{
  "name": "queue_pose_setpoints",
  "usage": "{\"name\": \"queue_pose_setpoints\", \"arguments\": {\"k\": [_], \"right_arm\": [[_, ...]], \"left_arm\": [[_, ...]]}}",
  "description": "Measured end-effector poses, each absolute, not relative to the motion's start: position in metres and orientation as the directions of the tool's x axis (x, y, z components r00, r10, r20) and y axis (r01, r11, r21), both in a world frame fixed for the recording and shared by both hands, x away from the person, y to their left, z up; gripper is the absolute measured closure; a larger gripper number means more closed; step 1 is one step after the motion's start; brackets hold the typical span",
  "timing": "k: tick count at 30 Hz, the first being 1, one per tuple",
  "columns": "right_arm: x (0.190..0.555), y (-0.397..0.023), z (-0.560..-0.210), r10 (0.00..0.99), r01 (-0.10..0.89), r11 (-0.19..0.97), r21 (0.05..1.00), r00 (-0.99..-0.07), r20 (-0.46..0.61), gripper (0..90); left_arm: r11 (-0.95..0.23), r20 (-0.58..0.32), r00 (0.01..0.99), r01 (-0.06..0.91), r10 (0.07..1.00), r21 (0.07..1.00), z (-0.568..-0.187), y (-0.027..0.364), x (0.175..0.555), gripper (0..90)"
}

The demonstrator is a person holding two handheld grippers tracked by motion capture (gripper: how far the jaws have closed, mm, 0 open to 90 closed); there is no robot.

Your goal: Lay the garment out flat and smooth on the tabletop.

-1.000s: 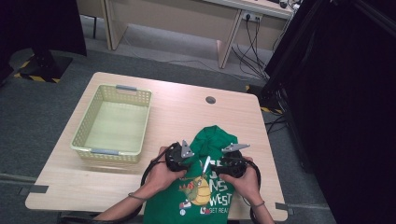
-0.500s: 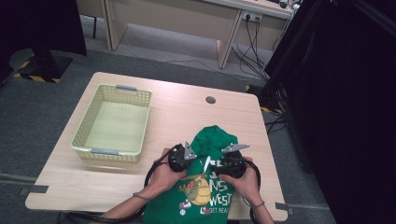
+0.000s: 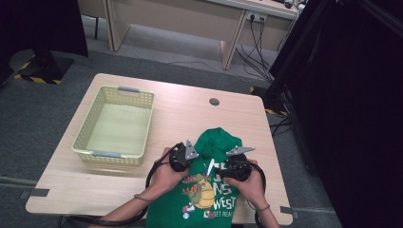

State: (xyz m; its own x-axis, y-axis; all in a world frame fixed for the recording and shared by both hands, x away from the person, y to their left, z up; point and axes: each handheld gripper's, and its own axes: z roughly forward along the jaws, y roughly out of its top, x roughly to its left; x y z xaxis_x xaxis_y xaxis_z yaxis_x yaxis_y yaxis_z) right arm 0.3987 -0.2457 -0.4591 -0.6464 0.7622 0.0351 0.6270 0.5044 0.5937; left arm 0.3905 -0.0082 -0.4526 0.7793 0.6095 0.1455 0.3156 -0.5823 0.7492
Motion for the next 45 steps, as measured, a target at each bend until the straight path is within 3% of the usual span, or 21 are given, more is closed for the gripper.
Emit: {"name": "queue_pose_setpoints", "arguments": {"k": [35,45], "right_arm": [[0.396,-0.273,-0.459,0.788,0.64,0.488,0.594,-0.615,0.015,41.9],[0.396,-0.277,-0.459,0.795,0.644,0.484,0.593,-0.607,0.011,41.8]], "left_arm": [[-0.528,0.194,0.648,0.373,0.737,0.763,-0.425,0.02,0.421,85.8],[-0.489,0.187,0.6,0.391,0.778,0.78,-0.419,0.027,0.422,73.8]]}}
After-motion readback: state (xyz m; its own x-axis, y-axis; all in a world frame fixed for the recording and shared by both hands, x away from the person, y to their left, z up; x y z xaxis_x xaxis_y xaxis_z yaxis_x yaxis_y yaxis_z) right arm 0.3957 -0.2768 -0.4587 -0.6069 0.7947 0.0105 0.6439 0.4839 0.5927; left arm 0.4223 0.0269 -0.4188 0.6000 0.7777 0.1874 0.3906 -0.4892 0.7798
